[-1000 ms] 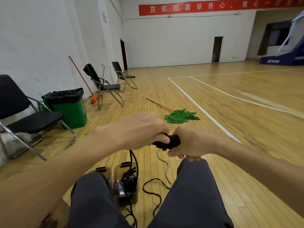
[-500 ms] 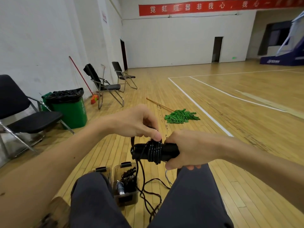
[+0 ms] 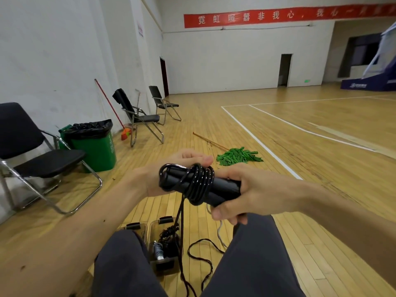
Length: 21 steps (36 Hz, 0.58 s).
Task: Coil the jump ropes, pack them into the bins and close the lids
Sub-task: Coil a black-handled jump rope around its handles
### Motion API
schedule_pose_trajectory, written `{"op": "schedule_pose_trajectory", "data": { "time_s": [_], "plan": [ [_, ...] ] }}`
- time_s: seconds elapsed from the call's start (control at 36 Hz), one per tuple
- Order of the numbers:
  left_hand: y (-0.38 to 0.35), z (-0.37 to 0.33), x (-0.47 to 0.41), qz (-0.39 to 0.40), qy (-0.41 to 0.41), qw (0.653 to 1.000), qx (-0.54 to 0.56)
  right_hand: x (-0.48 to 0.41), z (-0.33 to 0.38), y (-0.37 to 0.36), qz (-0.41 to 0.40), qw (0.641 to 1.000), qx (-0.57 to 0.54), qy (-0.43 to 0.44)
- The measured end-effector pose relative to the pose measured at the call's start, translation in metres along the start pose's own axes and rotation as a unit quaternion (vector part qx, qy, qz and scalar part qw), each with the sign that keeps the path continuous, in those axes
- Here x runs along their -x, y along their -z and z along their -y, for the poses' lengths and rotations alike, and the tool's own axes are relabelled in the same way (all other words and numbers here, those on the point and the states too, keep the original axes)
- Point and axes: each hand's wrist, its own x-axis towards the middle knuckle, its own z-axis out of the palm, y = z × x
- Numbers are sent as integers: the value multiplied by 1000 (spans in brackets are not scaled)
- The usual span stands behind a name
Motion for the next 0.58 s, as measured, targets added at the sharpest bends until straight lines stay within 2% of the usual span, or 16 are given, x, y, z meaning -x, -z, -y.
{"op": "schedule_pose_trajectory", "data": {
  "time_s": [0.11,0.22,0.31,0.44,0.58],
  "plan": [
    [4,9,0,-41,-16,999,-12,-1,-2,-3,-9,998,-49,-28],
    [8,4,7,-66,0,997,-49,-3,-7,-10,-30,998,20,-51],
    [6,0,6,-83,6,994,-73,-3,-9,-12,-65,997,21,-40],
    [-1,10,12,-133,9,991,3,-2,-2,-7,-114,992,-46,34],
    [-11,6,10,-135,24,991,6,-2,-5,6,-139,985,-102,22]
  ]
}}
